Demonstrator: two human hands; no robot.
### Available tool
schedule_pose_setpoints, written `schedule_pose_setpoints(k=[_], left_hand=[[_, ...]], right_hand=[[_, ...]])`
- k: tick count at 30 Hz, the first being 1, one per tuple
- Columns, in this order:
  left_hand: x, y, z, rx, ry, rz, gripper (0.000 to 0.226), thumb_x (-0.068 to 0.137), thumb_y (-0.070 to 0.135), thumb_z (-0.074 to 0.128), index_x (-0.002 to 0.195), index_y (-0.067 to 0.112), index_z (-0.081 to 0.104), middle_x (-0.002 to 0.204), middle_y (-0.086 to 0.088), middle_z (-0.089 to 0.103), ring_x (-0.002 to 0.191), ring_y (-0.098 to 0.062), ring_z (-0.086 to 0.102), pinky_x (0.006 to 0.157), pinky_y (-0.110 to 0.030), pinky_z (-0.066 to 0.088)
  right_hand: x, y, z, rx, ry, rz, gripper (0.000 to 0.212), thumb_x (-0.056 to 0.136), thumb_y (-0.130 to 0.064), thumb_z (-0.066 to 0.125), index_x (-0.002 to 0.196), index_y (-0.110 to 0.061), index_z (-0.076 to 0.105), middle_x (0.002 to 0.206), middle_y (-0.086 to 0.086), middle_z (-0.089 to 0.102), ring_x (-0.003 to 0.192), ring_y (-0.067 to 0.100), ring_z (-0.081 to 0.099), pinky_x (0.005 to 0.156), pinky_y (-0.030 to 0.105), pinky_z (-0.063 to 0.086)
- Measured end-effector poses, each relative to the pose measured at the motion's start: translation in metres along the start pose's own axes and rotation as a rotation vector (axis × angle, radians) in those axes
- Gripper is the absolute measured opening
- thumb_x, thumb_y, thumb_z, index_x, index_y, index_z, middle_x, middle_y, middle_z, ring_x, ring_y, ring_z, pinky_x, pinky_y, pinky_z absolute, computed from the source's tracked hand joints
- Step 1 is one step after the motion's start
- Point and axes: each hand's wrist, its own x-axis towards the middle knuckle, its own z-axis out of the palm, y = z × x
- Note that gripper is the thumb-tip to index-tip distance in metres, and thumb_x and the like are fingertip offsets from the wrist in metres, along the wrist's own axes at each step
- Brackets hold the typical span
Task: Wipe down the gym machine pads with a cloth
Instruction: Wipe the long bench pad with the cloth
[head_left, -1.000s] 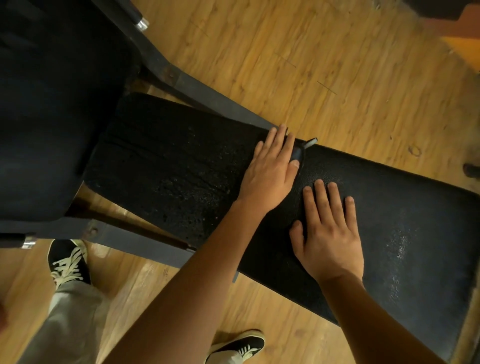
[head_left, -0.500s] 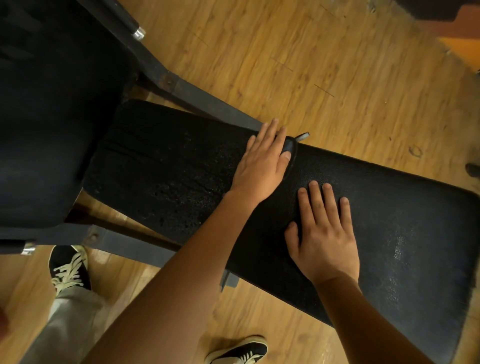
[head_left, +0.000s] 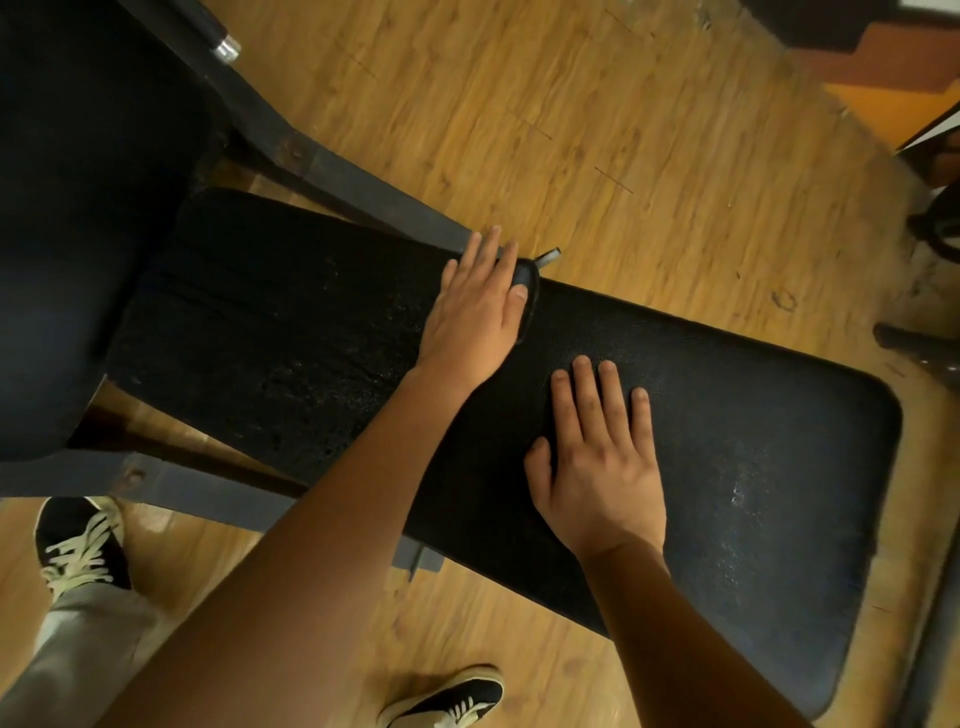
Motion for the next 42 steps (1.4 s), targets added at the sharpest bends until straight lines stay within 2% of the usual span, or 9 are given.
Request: schedule_pose_setpoints(k=[8,12,16,21,25,32,36,40,42], left_hand=[[-0.044,-0.003,0.004,0.014,-0.009,-0.007,0.055,0.109,0.031,0.028,0.161,0.014,0.020,0.171,-0.005,0.007,0.157,-0.019,-0.002,0.126,-0.042,0.004],[-0.008,0.003,0.000,0.070,-0.016,0.068,0.054,0.110,0.030,0.028,0.160,0.013,0.023,0.170,-0.007,0.011,0.157,-0.022,0.003,0.127,-0.045,0.007],[0.013,-0.002,-0.004,0.072,-0.069,0.112,0.054,0.111,0.032,0.028,0.161,0.016,0.019,0.171,-0.004,0.008,0.157,-0.018,0.000,0.128,-0.044,0.007],[-0.050,-0.012,-0.002,0.023,-0.058,0.059,0.055,0.110,0.033,0.029,0.161,0.017,0.017,0.171,-0.003,0.008,0.157,-0.017,-0.001,0.127,-0.041,0.006],[-0.112,-0.023,0.000,0.081,-0.144,-0.039,0.056,0.107,0.039,0.018,0.159,0.023,0.004,0.170,0.002,-0.004,0.154,-0.011,-0.014,0.125,-0.036,-0.003],[-0.048,-0.025,-0.007,0.037,-0.063,0.037,0.055,0.110,0.030,0.028,0.162,0.013,0.016,0.170,-0.007,0.009,0.157,-0.020,0.001,0.128,-0.046,0.009],[-0.056,-0.029,-0.006,0.072,-0.072,0.065,0.055,0.111,0.031,0.027,0.161,0.014,0.017,0.171,-0.006,0.006,0.157,-0.019,-0.001,0.125,-0.041,0.005],[-0.106,-0.037,-0.002,0.104,-0.134,0.038,0.055,0.111,0.036,0.023,0.162,0.019,0.009,0.171,0.000,-0.003,0.155,-0.012,-0.013,0.125,-0.036,-0.002],[-0.136,-0.044,-0.001,0.099,-0.134,0.038,0.054,0.112,0.036,0.024,0.161,0.020,0.010,0.171,0.002,-0.003,0.155,-0.010,-0.013,0.125,-0.033,-0.005]], right_hand=[[0.000,0.001,0.001,0.001,0.025,-0.007,0.066,0.102,-0.042,0.032,0.159,-0.009,0.030,0.167,0.015,0.024,0.157,0.032,0.013,0.126,0.055,0.015],[0.000,0.001,0.001,-0.014,0.025,-0.009,0.065,0.103,-0.041,0.034,0.159,-0.009,0.030,0.167,0.016,0.024,0.157,0.032,0.013,0.126,0.055,0.014],[0.001,0.001,0.000,-0.017,0.017,-0.006,0.066,0.103,-0.042,0.033,0.160,-0.009,0.028,0.167,0.016,0.023,0.157,0.032,0.012,0.127,0.054,0.013],[0.000,0.001,-0.001,-0.019,0.010,-0.009,0.066,0.103,-0.042,0.034,0.160,-0.008,0.029,0.167,0.016,0.022,0.157,0.032,0.011,0.127,0.054,0.012],[0.001,0.001,-0.002,-0.010,0.013,-0.011,0.066,0.103,-0.042,0.033,0.160,-0.008,0.029,0.167,0.017,0.021,0.157,0.032,0.011,0.127,0.054,0.010],[0.001,0.000,-0.002,-0.005,0.022,-0.007,0.065,0.103,-0.040,0.032,0.159,-0.007,0.030,0.167,0.018,0.023,0.157,0.034,0.013,0.127,0.055,0.012],[0.001,-0.001,-0.002,-0.010,0.023,-0.002,0.065,0.103,-0.041,0.031,0.160,-0.008,0.030,0.167,0.017,0.023,0.157,0.033,0.013,0.127,0.054,0.011],[0.001,-0.001,-0.002,-0.009,0.028,0.001,0.066,0.103,-0.041,0.032,0.160,-0.008,0.028,0.168,0.017,0.022,0.157,0.033,0.012,0.127,0.054,0.010],[0.001,-0.001,-0.002,-0.008,0.036,0.000,0.066,0.103,-0.041,0.033,0.160,-0.009,0.028,0.168,0.016,0.022,0.157,0.033,0.012,0.127,0.053,0.009]])
